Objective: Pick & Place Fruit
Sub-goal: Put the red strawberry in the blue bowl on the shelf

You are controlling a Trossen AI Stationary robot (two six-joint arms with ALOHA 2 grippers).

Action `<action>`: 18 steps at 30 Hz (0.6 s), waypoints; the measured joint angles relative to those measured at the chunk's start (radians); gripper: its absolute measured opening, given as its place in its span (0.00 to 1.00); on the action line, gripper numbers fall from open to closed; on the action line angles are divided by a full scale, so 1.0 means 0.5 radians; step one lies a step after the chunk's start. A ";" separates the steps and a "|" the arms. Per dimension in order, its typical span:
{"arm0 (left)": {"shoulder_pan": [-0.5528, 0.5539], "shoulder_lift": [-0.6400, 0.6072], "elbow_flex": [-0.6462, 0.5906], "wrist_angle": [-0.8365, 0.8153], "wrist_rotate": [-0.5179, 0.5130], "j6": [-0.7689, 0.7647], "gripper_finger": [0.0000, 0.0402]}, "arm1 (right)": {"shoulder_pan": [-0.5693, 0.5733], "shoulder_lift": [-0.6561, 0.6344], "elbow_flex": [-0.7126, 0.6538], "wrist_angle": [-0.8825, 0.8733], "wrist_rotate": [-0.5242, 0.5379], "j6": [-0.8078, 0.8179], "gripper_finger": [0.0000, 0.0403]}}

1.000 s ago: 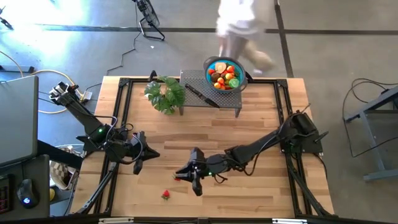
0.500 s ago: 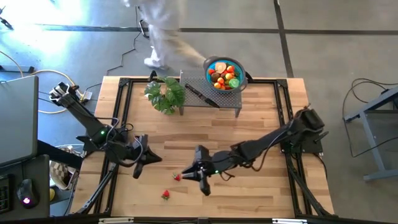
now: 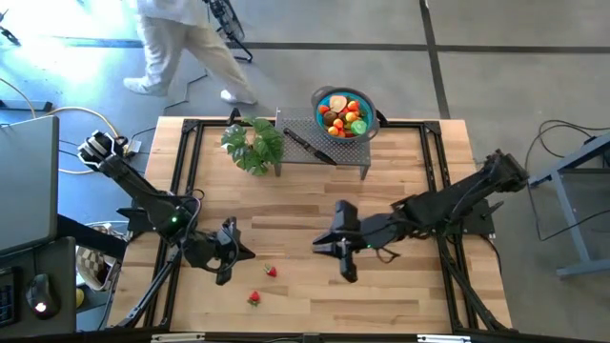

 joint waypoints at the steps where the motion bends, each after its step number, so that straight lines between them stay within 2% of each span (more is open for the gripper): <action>1: 0.000 0.006 0.000 0.002 0.000 0.000 0.00 | 0.009 -0.032 -0.001 -0.035 0.023 0.000 0.20; 12: 0.001 0.011 0.000 -0.026 -0.002 -0.001 0.02 | 0.013 -0.172 -0.001 -0.068 0.079 -0.001 0.20; 15: 0.001 0.011 0.000 -0.040 -0.002 -0.024 0.09 | 0.016 -0.170 -0.001 -0.092 0.074 0.000 0.20; 18: 0.001 0.011 0.000 -0.041 -0.002 -0.081 0.21 | 0.023 -0.170 -0.001 -0.112 0.075 0.001 0.20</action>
